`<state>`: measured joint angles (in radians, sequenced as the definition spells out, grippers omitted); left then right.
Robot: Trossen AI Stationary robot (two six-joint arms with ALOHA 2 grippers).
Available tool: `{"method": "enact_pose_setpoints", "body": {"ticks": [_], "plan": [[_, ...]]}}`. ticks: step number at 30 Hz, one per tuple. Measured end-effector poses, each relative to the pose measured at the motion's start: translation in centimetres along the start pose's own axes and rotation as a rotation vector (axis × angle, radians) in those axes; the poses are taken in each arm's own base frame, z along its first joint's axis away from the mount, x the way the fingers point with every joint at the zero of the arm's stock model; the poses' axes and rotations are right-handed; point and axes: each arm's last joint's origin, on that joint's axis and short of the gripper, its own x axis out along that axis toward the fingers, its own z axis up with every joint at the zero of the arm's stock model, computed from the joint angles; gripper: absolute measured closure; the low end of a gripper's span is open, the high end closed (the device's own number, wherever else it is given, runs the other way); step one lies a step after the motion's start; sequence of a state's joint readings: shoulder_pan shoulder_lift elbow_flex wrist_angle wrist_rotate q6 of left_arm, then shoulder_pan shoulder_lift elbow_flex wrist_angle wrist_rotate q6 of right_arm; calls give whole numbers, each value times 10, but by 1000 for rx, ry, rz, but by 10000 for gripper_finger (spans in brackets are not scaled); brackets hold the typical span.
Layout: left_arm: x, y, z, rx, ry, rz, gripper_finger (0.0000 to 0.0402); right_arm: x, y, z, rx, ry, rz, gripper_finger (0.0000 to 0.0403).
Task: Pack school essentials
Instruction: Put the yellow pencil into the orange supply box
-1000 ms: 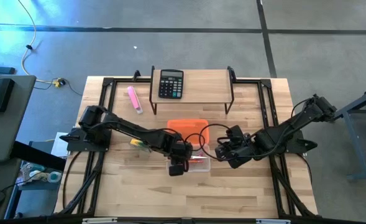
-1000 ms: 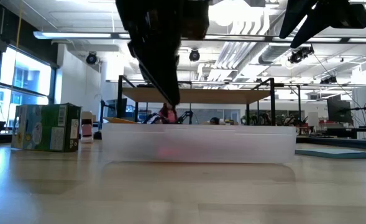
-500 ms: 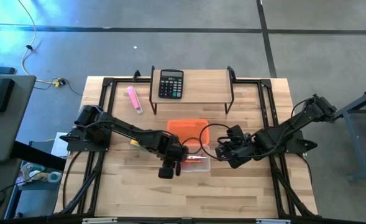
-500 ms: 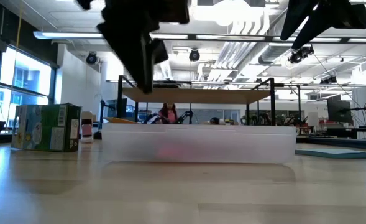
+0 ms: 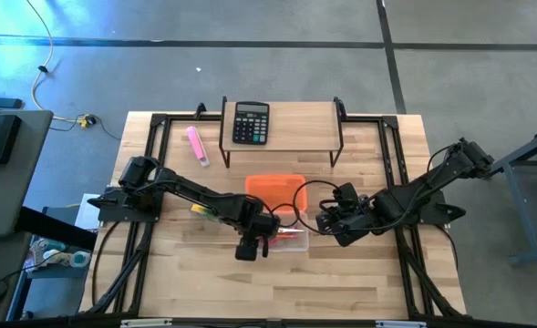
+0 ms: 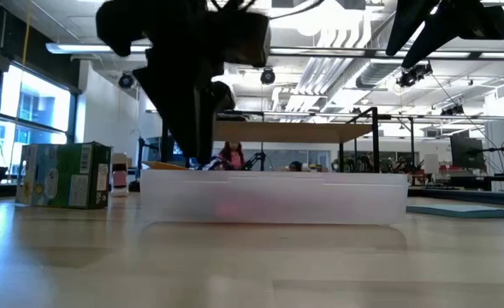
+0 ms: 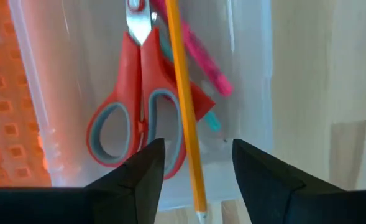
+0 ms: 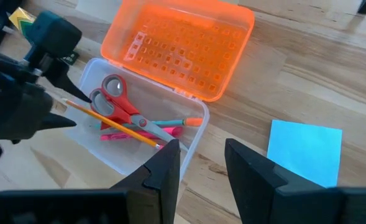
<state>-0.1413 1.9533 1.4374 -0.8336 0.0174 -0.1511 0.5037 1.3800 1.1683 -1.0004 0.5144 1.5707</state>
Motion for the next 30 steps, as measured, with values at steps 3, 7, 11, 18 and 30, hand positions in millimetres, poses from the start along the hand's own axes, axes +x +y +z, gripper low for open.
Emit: {"method": "enact_pose_setpoints", "body": {"ticks": [3, 7, 11, 18, 30], "plan": [[2, 0, 1, -2, 0, 2, 229, 0, 0, 0, 1, 0, 0, 286], [13, 1, 0, -3, 27, 15, 239, 0, 0, 0, 3, 0, 1, 286], [16, 1, 0, -3, 40, 35, 250, 0, 0, 0, 5, 0, 4, 286], [19, 3, 0, -7, 41, 44, 290, 0, 1, 0, 6, 0, 6, 286], [18, 3, 1, -7, 36, 42, 376, 0, 0, 0, 5, 0, 3, 286]]}}
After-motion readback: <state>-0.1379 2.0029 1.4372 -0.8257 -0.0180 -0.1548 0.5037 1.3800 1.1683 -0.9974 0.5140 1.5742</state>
